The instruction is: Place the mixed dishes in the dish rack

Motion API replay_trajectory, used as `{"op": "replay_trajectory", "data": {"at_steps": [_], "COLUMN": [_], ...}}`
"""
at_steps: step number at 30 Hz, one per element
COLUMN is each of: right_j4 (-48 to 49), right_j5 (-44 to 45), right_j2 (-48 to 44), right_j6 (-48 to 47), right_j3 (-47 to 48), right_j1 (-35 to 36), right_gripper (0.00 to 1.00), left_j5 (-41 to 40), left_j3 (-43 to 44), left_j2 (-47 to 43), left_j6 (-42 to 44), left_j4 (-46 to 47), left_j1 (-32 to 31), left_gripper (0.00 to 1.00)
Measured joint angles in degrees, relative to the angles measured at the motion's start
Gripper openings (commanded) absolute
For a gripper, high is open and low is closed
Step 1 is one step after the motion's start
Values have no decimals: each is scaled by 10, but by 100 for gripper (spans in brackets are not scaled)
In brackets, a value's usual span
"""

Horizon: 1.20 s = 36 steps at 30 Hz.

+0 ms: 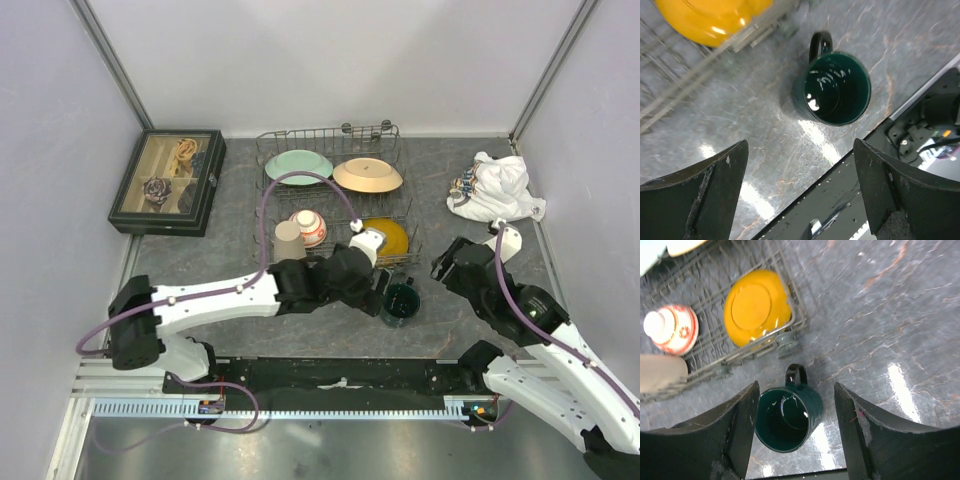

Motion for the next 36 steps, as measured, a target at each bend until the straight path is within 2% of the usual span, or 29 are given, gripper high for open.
{"op": "replay_trajectory", "data": {"at_steps": [9, 14, 21, 29, 36], "right_j4": [-26, -35, -44, -49, -49], "right_j5": [30, 30, 34, 42, 43], "right_j2": [-16, -26, -30, -31, -31], "right_j6": [16, 16, 15, 15, 15], "right_j3": [18, 19, 19, 25, 25], "right_j1": [0, 0, 0, 0, 0], "right_gripper": [68, 68, 69, 69, 69], "left_j5": [-50, -67, -90, -93, -90], "left_j3": [54, 64, 86, 99, 99], "left_j2": [132, 158, 196, 235, 241], "left_j6": [-48, -59, -74, -80, -83], "left_j4": [14, 12, 11, 10, 10], "left_j1": [-23, -23, -23, -23, -23], "left_gripper": [92, 90, 66, 57, 43]}}
